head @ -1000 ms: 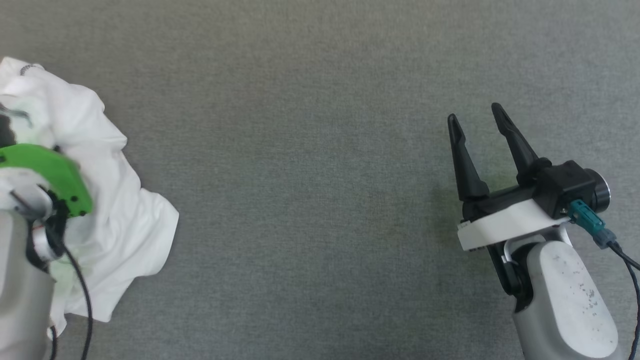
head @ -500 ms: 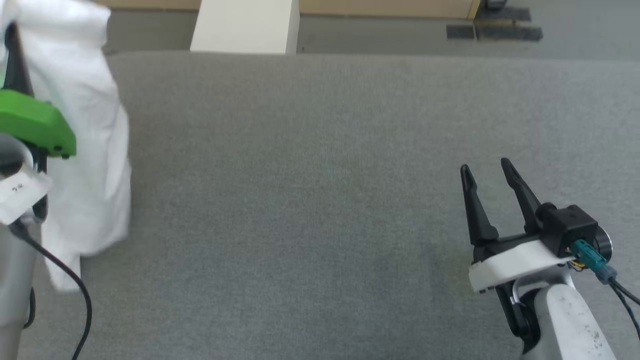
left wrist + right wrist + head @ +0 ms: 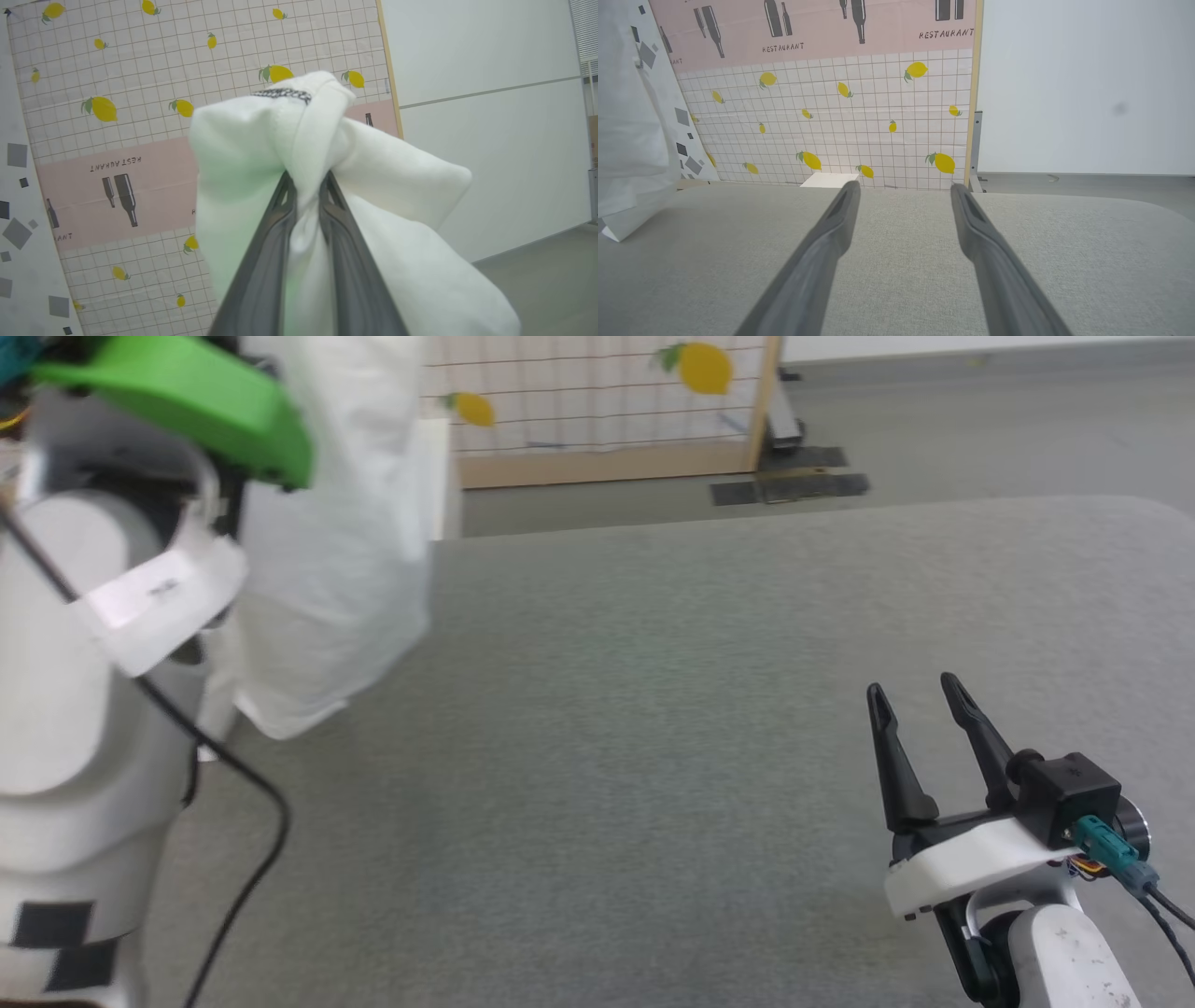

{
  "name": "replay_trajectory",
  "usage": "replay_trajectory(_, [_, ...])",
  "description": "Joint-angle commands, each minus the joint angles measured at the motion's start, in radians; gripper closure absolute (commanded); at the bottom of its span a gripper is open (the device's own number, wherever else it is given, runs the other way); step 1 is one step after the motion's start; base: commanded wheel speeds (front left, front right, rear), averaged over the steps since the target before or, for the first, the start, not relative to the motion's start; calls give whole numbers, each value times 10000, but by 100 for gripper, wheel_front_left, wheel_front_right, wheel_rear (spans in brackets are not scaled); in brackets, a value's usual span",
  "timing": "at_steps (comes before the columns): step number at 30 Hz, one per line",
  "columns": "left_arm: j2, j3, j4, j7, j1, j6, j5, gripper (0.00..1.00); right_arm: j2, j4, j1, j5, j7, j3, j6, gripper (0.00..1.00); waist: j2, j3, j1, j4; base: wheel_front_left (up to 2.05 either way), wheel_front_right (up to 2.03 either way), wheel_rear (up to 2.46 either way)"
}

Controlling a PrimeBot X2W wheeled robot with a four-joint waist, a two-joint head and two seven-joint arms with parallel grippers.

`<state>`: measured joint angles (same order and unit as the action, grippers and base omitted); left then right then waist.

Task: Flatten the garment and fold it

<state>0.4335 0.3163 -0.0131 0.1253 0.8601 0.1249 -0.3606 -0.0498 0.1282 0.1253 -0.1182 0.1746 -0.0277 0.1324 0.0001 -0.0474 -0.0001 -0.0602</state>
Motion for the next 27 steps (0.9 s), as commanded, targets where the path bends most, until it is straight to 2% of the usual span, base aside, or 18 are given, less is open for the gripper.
replay_trajectory(1, [-247, 170, -92, -2, 303, -116, -77, 100, -5, -59, -152, 25, -47, -30, -17, 0, -1, 251, 1, -1068, 0, 0, 0])
replay_trajectory(8, [-1667, 1054, -782, -287, 966, -512, -450, 100, -5, -285, -319, 73, -239, -139, -17, 0, -1, 204, 1, -2142, 0, 0, 0])
replay_trajectory(14, [-2755, 1696, -1690, -480, 370, -710, -1018, 100, -5, -413, -393, 17, -308, -268, -17, 0, -1, -85, 1, -2756, 0, 0, 0])
replay_trajectory(19, [-3157, 2420, -3111, -114, -836, -912, -1397, 100, -5, -490, -403, -58, -288, -322, -17, 0, -1, -356, 1, -3010, 0, 0, 0])
replay_trajectory(27, [-3359, 3479, -5547, 1112, -2350, -1446, -1853, 100, -5, -385, -252, -230, -179, -458, -17, 0, -1, -752, 1, -3012, 0, 0, 0])
